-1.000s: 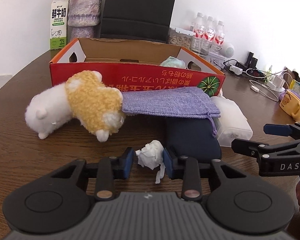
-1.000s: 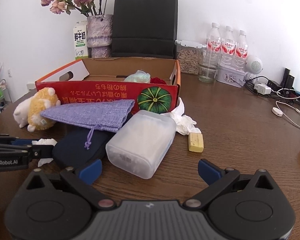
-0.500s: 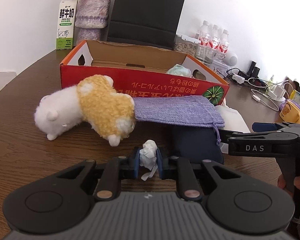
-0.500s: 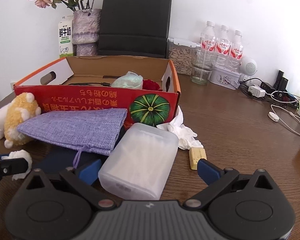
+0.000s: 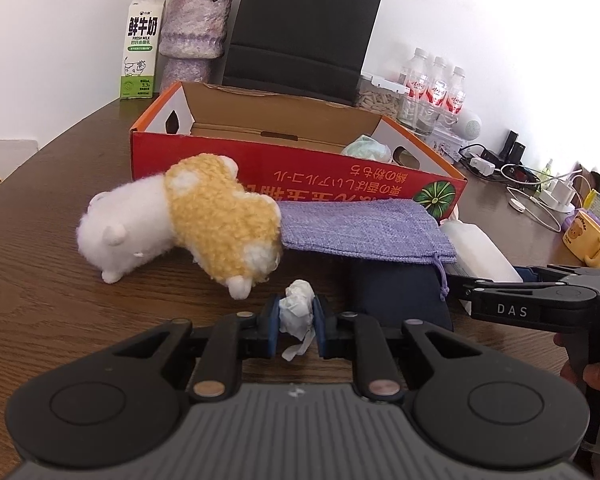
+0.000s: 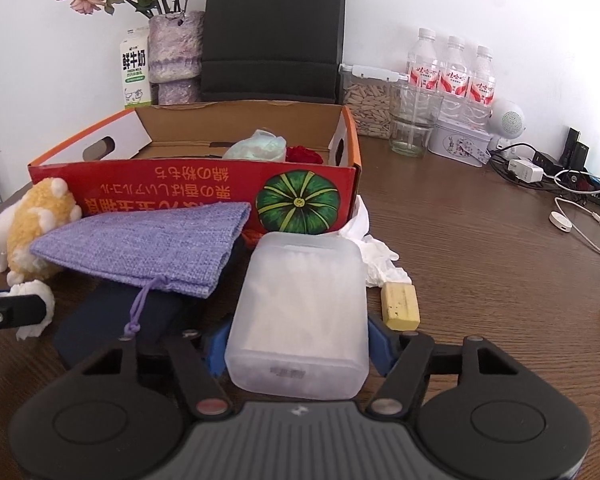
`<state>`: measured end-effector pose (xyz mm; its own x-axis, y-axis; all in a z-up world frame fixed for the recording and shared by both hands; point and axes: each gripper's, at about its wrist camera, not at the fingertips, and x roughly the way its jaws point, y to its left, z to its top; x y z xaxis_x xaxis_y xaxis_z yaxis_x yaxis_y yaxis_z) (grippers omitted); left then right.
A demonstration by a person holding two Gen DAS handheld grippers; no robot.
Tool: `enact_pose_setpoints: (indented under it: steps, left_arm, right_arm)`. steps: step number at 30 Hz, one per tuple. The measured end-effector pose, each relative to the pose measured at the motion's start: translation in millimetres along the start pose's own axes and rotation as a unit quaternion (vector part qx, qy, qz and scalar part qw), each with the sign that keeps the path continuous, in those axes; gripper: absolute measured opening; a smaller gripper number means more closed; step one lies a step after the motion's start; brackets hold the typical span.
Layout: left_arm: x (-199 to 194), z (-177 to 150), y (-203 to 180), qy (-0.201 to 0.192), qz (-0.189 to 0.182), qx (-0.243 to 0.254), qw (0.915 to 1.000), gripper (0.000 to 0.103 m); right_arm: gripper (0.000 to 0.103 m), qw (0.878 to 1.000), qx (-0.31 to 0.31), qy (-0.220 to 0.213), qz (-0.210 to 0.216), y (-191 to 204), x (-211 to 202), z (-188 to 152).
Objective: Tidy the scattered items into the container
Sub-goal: 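Carry the tissue and plastic box into the cardboard box with both tools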
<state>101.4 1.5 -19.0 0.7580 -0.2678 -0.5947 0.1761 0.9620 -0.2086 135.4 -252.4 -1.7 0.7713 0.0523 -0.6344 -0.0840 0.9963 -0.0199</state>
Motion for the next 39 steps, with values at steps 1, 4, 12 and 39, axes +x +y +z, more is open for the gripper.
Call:
enact_pose_setpoints:
  steps: [1,4,12,39]
  left_arm:
    - [-0.5,-0.1,-0.5,0.0,0.0,0.0,1.0,0.018]
    - [-4.6,-0.5,-3.0,-0.005,0.002,0.002,1.0,0.018]
    - [-22.4,4.8,-8.8,-0.026,0.003,0.011,0.9996,0.018]
    - [-39.9,89.2,-16.1,-0.147,-0.004,0.033,0.9885,0.018]
  right_arm:
    - [0.065,1.0,0.003,-0.002,-0.002,-1.6,-2.8,-0.7]
    - [0.063,1.0,0.009,-0.013,0.0,-6.5,-12.6,-3.0]
    - [0.063,0.999,0.013,-0.044,0.015,-9.2,-40.1,-4.3]
    - [0.063,0.987,-0.023,-0.153,0.043,10.7,-64.5,69.0]
